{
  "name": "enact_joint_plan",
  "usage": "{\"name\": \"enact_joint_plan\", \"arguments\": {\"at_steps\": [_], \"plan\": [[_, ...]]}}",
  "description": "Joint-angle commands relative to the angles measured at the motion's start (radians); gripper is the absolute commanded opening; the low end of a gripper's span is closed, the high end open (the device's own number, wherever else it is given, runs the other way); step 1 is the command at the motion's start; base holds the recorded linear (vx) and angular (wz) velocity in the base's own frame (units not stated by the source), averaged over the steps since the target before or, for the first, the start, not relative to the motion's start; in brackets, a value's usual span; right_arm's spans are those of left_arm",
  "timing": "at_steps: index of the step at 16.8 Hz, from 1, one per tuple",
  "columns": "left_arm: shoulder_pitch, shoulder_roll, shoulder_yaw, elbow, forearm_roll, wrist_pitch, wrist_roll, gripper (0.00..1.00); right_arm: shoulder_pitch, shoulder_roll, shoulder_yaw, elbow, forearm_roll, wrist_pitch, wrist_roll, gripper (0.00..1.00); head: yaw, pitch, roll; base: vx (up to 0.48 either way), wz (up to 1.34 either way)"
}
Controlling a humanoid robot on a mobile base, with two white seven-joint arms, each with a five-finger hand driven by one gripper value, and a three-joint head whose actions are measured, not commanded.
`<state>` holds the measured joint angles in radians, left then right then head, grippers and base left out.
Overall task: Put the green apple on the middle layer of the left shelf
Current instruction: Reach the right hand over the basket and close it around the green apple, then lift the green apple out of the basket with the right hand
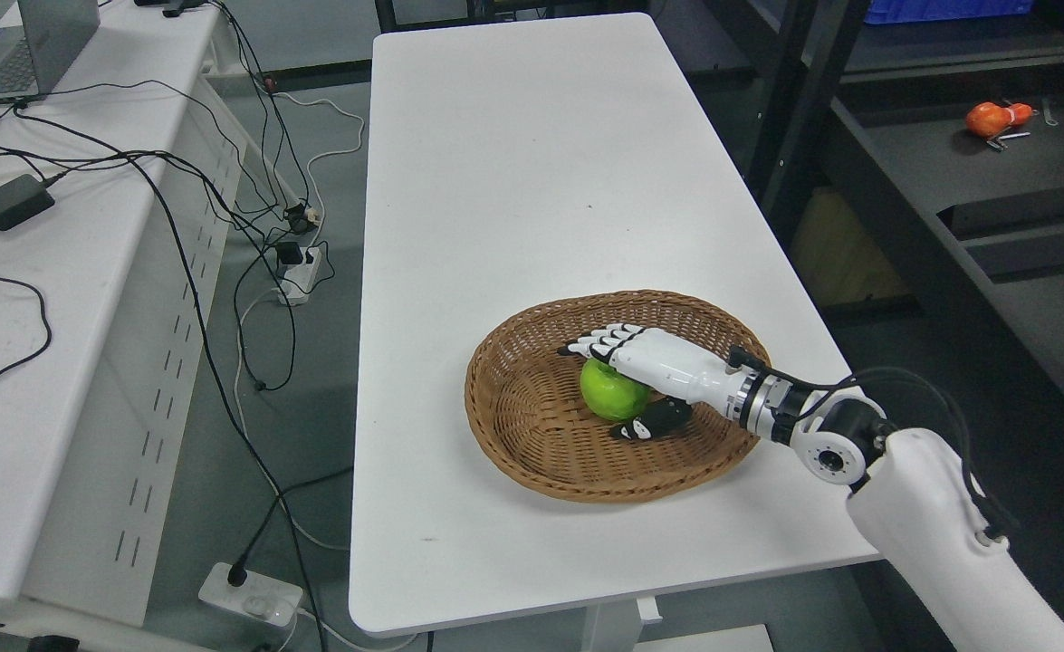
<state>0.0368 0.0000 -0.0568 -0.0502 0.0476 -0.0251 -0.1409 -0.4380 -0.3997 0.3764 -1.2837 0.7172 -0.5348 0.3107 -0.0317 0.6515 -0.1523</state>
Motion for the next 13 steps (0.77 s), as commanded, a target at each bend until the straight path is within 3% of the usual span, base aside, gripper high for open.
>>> {"name": "enact_joint_plan", "arguments": {"at_steps": [1, 2, 4, 6, 8, 9, 11, 13], "plan": [[0.0, 0.017, 0.0, 0.0, 0.0, 0.001, 0.0, 1.0, 0.004, -0.06, -0.034, 0.044, -0.012, -0.008, -0.002, 0.84, 0.0, 0.0, 0.0, 0.0, 0.0], [0.0, 0.017, 0.0, 0.0, 0.0, 0.001, 0.0, 1.0, 0.005, -0.064, -0.043, 0.043, -0.012, -0.013, -0.005, 0.78, 0.0, 0.0, 0.0, 0.0, 0.0], [0.0, 0.017, 0.0, 0.0, 0.0, 0.001, 0.0, 1.0, 0.016, -0.085, -0.047, 0.032, -0.018, -0.04, -0.004, 0.47, 0.0, 0.0, 0.0, 0.0, 0.0], [0.0, 0.017, 0.0, 0.0, 0.0, 0.001, 0.0, 1.0, 0.024, -0.09, -0.065, 0.03, -0.019, -0.069, -0.004, 0.34, 0.0, 0.0, 0.0, 0.0, 0.0], [0.0, 0.017, 0.0, 0.0, 0.0, 0.001, 0.0, 1.0, 0.039, -0.088, -0.111, 0.008, -0.019, -0.111, -0.005, 0.27, 0.0, 0.0, 0.0, 0.0, 0.0], [0.0, 0.017, 0.0, 0.001, 0.0, 0.001, 0.0, 1.0, 0.053, -0.088, -0.154, -0.032, -0.021, -0.135, -0.005, 0.08, 0.0, 0.0, 0.0, 0.0, 0.0], [0.0, 0.017, 0.0, 0.0, 0.0, 0.001, 0.0, 1.0, 0.074, -0.073, -0.262, -0.101, -0.022, -0.146, -0.013, 0.01, 0.0, 0.0, 0.0, 0.0, 0.0], [0.0, 0.017, 0.0, 0.0, 0.0, 0.001, 0.0, 1.0, 0.103, -0.013, -0.368, -0.163, -0.028, -0.137, -0.039, 0.0, 0.0, 0.0, 0.0, 0.0, 0.0]]}}
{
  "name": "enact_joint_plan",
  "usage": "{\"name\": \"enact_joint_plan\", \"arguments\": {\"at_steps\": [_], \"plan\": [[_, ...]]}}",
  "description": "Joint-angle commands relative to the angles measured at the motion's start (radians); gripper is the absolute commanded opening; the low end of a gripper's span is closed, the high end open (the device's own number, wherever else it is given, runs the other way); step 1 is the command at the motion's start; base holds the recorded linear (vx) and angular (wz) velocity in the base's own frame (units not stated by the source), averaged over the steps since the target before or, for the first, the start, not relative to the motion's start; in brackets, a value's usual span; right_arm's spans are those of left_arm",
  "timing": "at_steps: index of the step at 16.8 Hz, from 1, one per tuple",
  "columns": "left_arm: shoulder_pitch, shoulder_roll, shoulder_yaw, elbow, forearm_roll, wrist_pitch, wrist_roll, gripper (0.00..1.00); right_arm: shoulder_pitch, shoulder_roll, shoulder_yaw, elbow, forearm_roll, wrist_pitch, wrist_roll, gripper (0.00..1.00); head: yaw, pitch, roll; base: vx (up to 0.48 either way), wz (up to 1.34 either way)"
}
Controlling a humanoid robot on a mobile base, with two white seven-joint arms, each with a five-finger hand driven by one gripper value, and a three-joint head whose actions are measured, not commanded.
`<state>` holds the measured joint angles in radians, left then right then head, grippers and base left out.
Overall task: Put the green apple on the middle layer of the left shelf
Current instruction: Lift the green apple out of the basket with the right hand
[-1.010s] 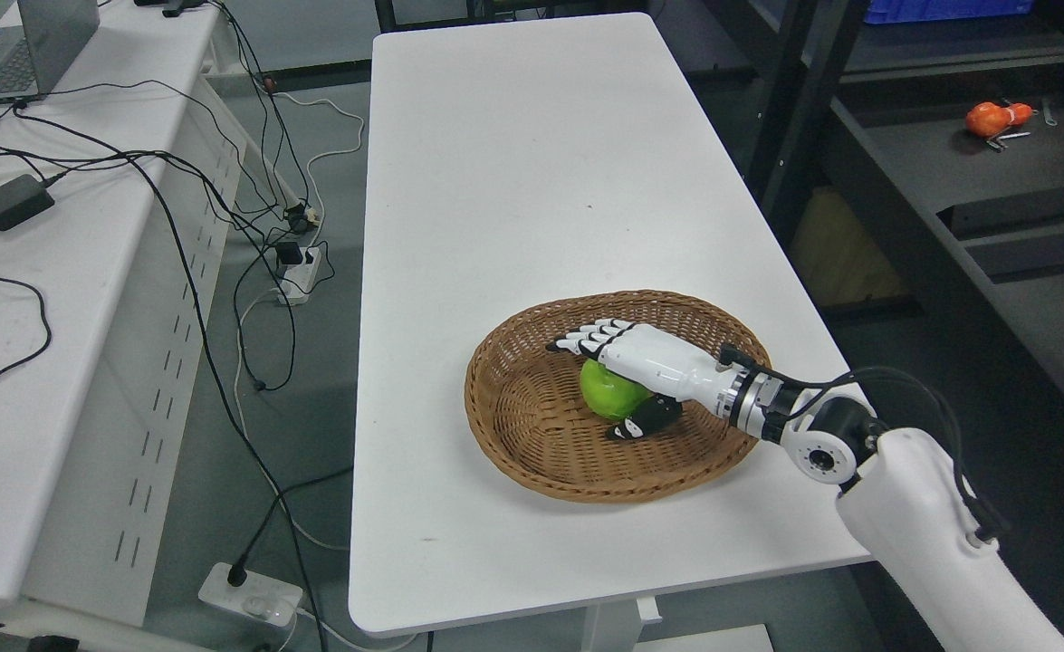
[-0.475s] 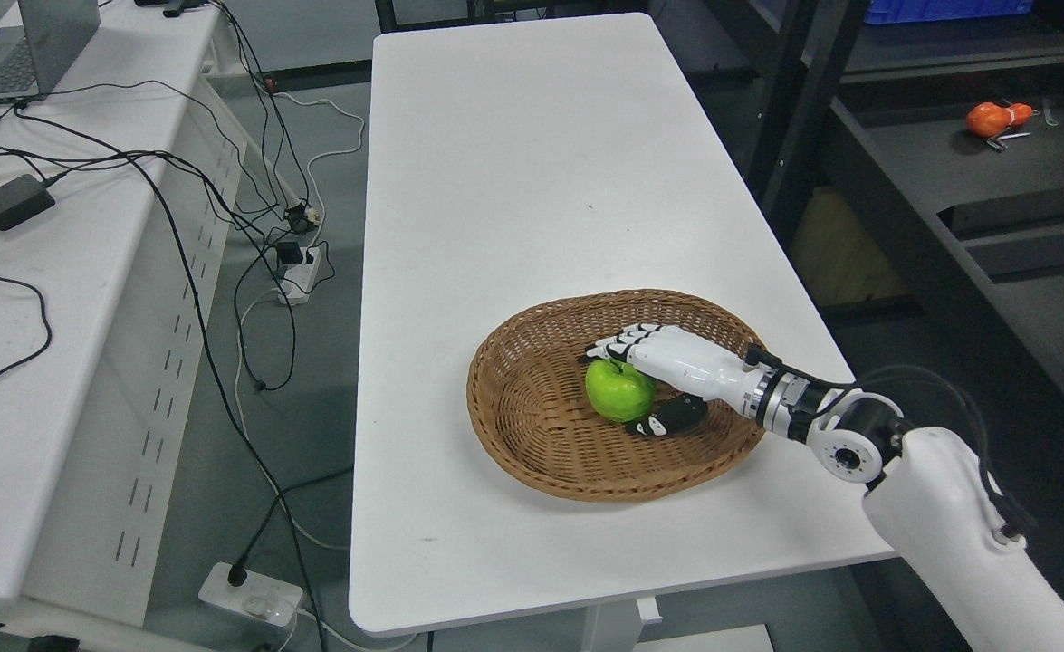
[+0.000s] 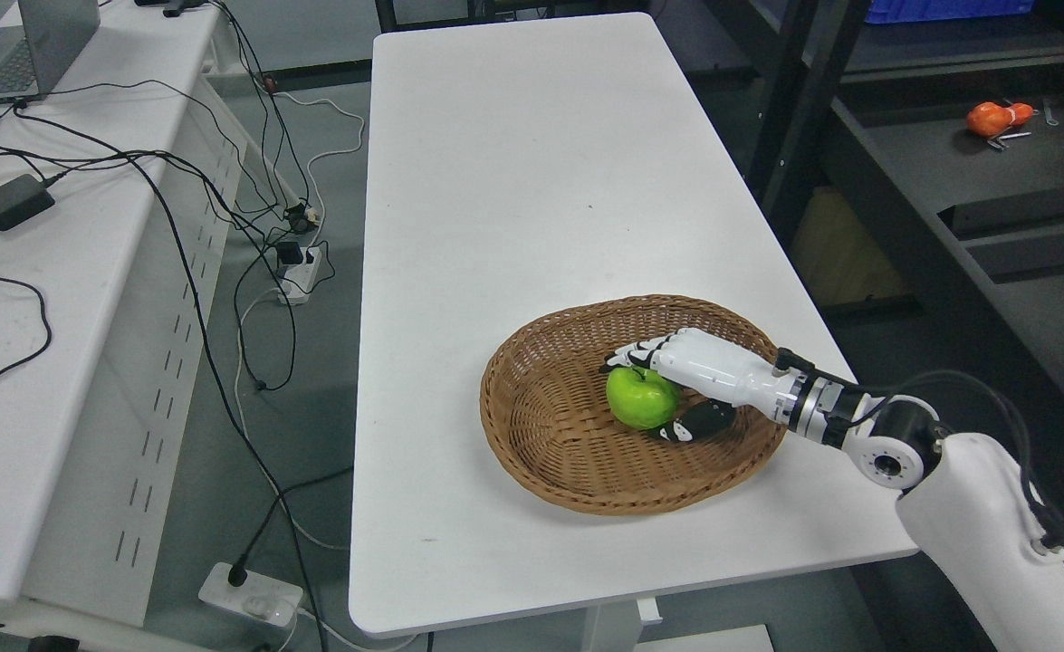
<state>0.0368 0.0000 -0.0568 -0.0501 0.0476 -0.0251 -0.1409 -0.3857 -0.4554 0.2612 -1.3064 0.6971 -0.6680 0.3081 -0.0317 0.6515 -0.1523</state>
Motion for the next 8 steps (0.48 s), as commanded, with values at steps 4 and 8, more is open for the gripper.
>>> {"name": "enact_joint_plan", "arguments": {"at_steps": [4, 8], "plan": [[0.0, 0.017, 0.0, 0.001, 0.0, 0.001, 0.0, 1.0, 0.137, 0.275, -0.505, -0.218, 0.002, 0.108, -0.231, 0.0, 0.0, 0.0, 0.0, 0.0, 0.0], [0.0, 0.017, 0.0, -0.001, 0.0, 0.001, 0.0, 1.0, 0.257, 0.322, -0.536, -0.286, 0.002, 0.31, -0.455, 0.0, 0.0, 0.0, 0.0, 0.003, 0.0]]}}
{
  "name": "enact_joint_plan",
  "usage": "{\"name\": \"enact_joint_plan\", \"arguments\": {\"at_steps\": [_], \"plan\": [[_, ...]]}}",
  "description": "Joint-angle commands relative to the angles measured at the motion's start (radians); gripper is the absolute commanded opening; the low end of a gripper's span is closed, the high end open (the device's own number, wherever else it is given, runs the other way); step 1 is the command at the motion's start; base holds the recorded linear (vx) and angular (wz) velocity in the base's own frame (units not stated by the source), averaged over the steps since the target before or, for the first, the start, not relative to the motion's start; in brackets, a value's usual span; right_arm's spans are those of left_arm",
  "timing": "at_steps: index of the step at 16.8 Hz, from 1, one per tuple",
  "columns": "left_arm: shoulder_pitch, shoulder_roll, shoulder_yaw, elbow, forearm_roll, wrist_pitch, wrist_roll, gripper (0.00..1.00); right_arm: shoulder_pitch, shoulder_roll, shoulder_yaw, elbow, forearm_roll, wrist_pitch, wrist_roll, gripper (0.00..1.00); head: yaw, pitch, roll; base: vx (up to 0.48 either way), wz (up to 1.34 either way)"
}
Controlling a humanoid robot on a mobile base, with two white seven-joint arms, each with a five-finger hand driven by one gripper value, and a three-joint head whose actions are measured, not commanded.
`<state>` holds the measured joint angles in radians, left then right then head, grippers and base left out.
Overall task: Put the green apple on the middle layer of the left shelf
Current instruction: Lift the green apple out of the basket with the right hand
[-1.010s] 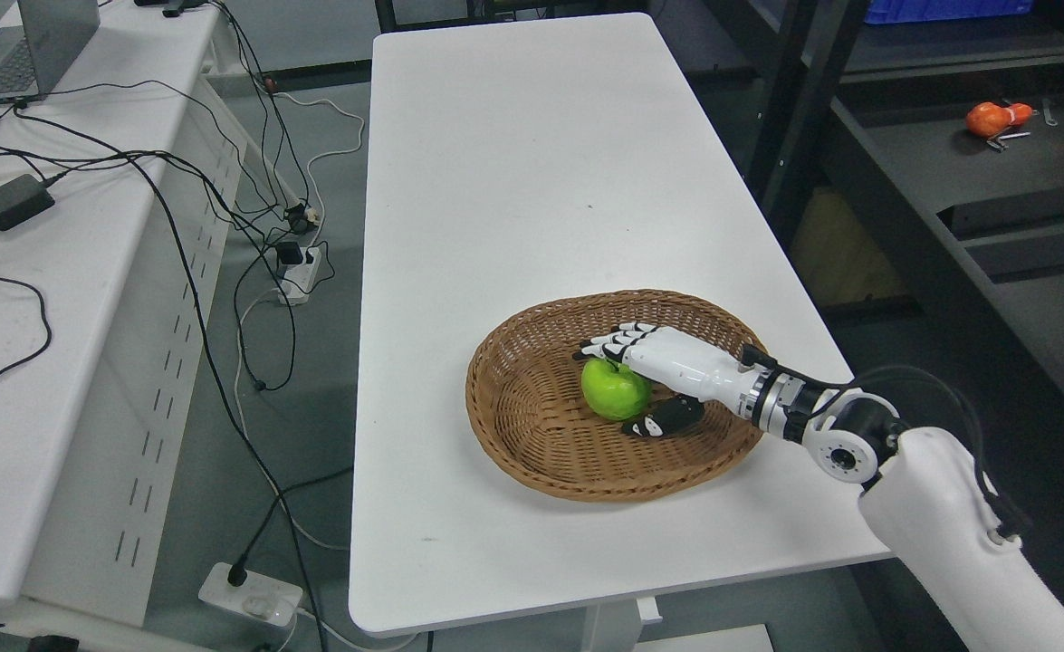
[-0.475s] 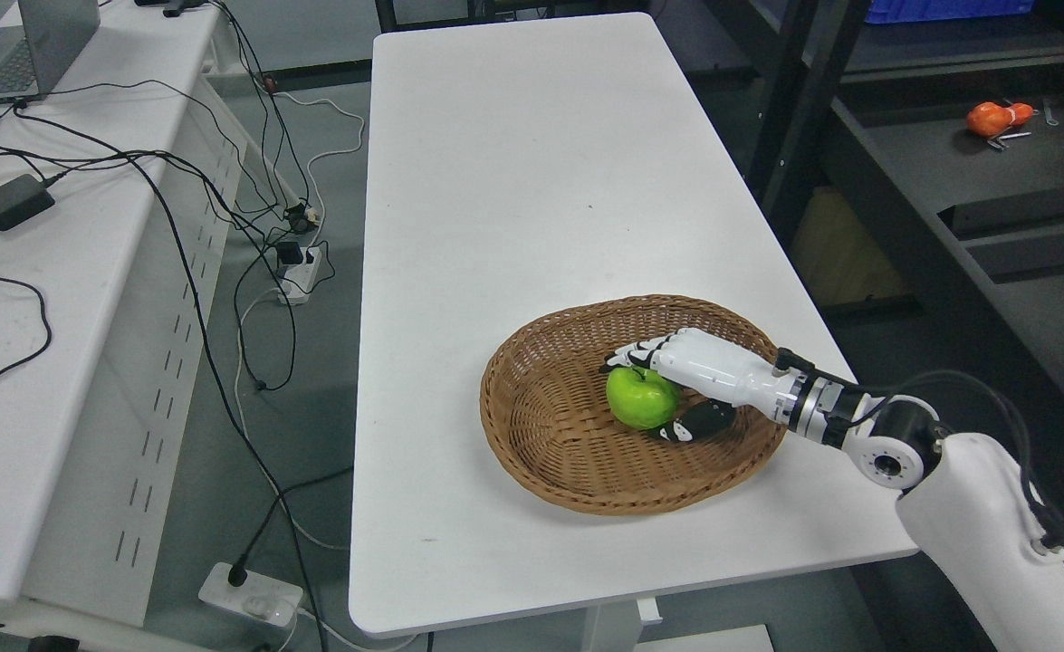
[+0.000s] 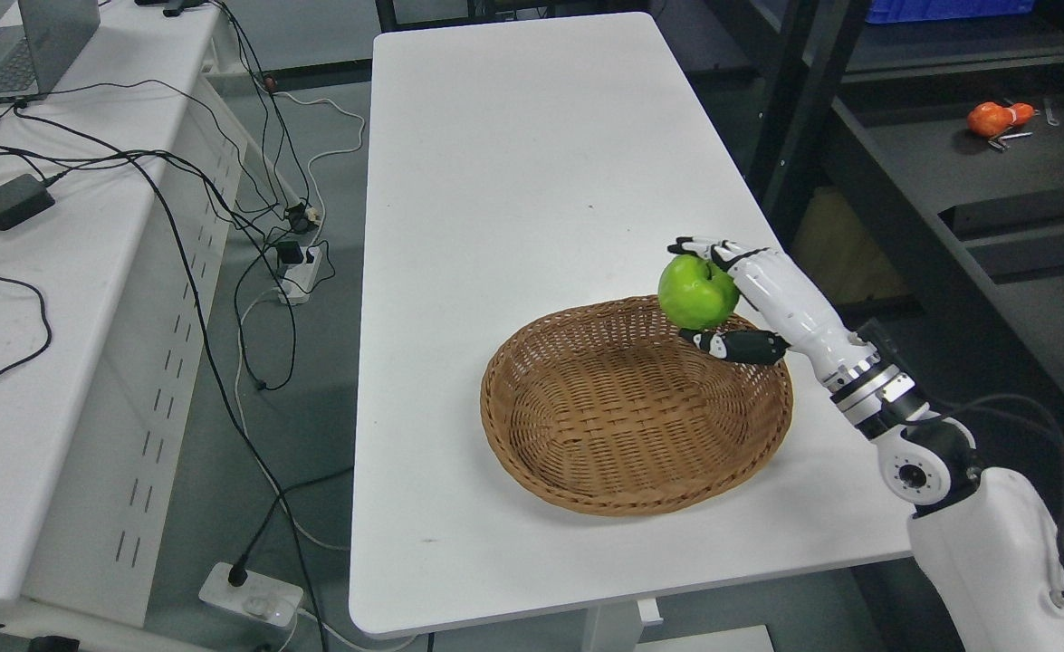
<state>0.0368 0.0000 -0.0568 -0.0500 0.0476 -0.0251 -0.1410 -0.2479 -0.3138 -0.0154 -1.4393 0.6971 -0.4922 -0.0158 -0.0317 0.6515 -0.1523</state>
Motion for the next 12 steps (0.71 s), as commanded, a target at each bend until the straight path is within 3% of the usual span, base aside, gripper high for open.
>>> {"name": "enact_joint_plan", "arguments": {"at_steps": [1, 6, 12], "plan": [[0.0, 0.017, 0.0, -0.001, 0.0, 0.001, 0.0, 1.0, 0.137, 0.186, -0.261, -0.171, 0.001, 0.179, -0.145, 0.0, 0.0, 0.0, 0.0, 0.011, 0.0], [0.0, 0.017, 0.0, -0.001, 0.0, -0.001, 0.0, 1.0, 0.232, 0.266, -0.262, -0.263, -0.002, 0.218, -0.145, 0.0, 0.0, 0.0, 0.0, -0.014, 0.0], [0.0, 0.017, 0.0, -0.001, 0.0, 0.001, 0.0, 1.0, 0.246, 0.274, -0.262, -0.271, -0.005, 0.218, -0.139, 0.0, 0.0, 0.0, 0.0, -0.088, -0.01]]}}
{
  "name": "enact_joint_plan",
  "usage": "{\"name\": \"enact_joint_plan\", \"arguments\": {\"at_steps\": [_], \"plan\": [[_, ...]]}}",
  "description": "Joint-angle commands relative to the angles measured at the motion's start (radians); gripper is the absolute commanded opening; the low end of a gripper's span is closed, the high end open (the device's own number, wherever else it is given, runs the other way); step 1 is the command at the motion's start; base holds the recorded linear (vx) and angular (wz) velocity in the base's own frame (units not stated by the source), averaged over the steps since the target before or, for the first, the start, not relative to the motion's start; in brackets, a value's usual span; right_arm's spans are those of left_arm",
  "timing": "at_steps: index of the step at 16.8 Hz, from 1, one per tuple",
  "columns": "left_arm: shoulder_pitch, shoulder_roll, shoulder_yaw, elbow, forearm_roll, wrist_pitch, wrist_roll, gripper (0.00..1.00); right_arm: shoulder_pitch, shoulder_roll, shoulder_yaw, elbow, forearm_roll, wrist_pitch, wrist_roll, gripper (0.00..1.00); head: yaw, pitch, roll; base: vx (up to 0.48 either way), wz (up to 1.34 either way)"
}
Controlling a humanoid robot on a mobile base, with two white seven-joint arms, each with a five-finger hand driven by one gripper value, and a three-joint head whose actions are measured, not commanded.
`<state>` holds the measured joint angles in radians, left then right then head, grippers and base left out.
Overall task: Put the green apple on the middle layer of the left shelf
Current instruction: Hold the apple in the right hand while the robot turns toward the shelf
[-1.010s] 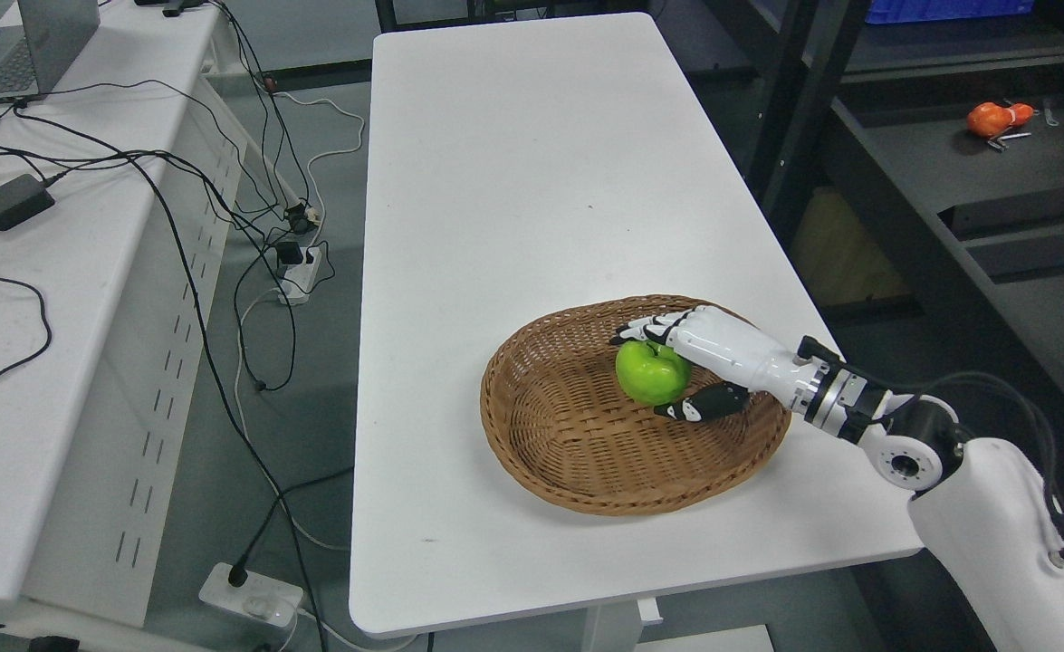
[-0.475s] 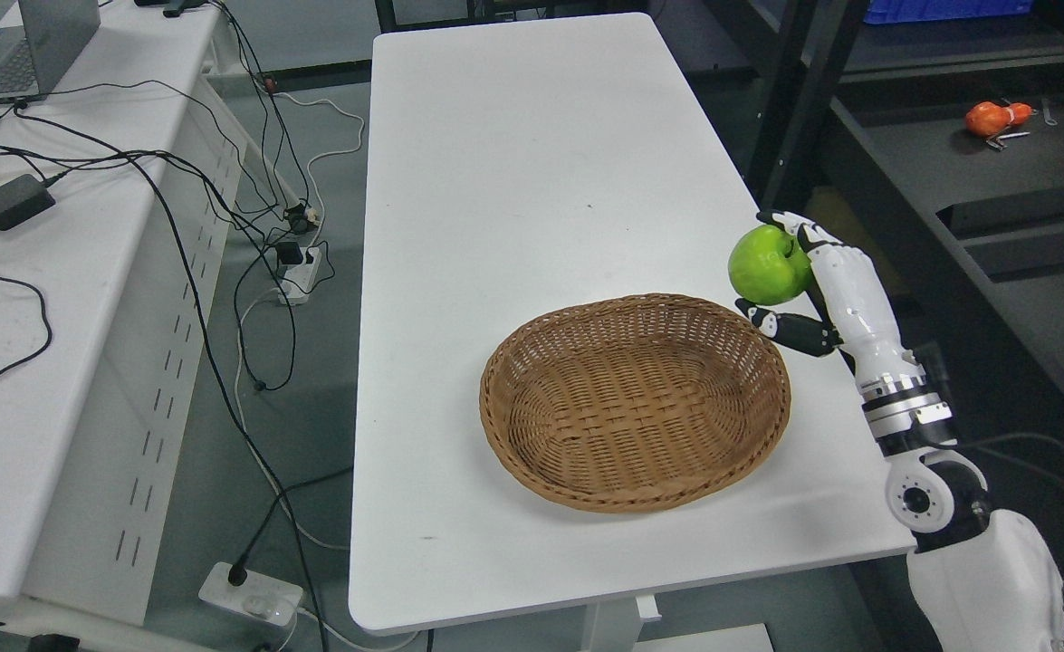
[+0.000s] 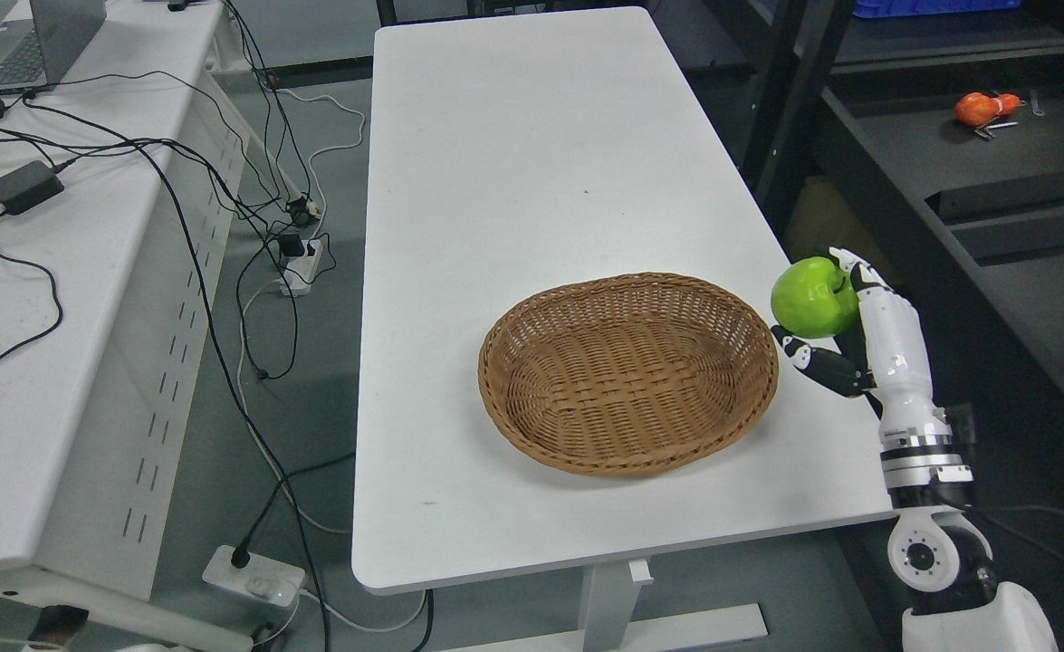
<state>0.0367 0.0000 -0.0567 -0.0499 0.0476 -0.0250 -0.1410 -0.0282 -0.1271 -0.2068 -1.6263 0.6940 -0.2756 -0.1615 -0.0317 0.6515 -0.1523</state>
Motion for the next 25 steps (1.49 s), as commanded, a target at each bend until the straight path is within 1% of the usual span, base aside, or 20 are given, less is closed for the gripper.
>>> {"name": "enact_joint_plan", "arguments": {"at_steps": [1, 5, 12, 17, 25], "plan": [[0.0, 0.017, 0.0, 0.001, 0.0, 0.001, 0.0, 1.0, 0.027, 0.09, -0.069, -0.084, -0.002, 0.001, 0.007, 0.0, 0.0, 0.0, 0.0, -0.145, -0.05], [0.0, 0.017, 0.0, -0.001, 0.0, 0.001, 0.0, 1.0, 0.028, 0.101, -0.066, -0.084, -0.002, -0.025, 0.007, 0.0, 0.0, 0.0, 0.0, -0.179, -0.12], [0.0, 0.017, 0.0, 0.001, 0.0, 0.001, 0.0, 1.0, 0.028, 0.11, -0.062, -0.084, -0.004, -0.028, 0.007, 0.0, 0.0, 0.0, 0.0, -0.156, -0.14], [0.0, 0.017, 0.0, -0.001, 0.0, 0.001, 0.0, 1.0, 0.028, 0.11, -0.06, -0.084, -0.004, -0.054, 0.008, 0.0, 0.0, 0.0, 0.0, -0.05, 0.08], [0.0, 0.017, 0.0, -0.001, 0.0, 0.001, 0.0, 1.0, 0.031, 0.11, -0.051, -0.084, -0.004, -0.066, 0.008, 0.0, 0.0, 0.0, 0.0, -0.068, 0.15]]}}
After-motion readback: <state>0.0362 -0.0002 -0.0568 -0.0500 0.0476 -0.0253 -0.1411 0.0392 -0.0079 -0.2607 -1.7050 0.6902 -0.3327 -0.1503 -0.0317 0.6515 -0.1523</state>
